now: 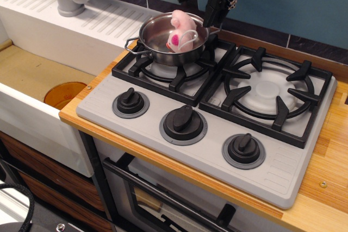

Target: Put stuffedpig in pan

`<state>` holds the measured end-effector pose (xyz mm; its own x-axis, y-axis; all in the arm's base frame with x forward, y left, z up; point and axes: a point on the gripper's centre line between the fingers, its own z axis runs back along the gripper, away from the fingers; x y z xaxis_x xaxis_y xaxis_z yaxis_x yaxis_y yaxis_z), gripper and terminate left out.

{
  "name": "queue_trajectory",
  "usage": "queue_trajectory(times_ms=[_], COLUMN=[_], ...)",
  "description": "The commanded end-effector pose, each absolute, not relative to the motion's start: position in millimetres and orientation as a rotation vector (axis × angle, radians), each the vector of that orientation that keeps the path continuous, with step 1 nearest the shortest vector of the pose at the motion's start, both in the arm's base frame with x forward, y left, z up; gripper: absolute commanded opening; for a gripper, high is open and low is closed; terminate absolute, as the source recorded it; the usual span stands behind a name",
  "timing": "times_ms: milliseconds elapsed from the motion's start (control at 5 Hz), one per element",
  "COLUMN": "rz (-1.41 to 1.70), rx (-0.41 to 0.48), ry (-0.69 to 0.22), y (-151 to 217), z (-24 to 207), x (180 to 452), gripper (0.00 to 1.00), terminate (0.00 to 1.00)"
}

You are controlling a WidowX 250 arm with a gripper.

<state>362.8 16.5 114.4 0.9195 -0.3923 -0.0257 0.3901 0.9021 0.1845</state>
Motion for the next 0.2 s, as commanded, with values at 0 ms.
queue_trajectory(times_ms=[0], rz=[-0.395], rx=[0.202], ry=[-0.101], y=[9.6], z=[148.0], x=[369.9], gripper=[1.00], terminate=[1.00])
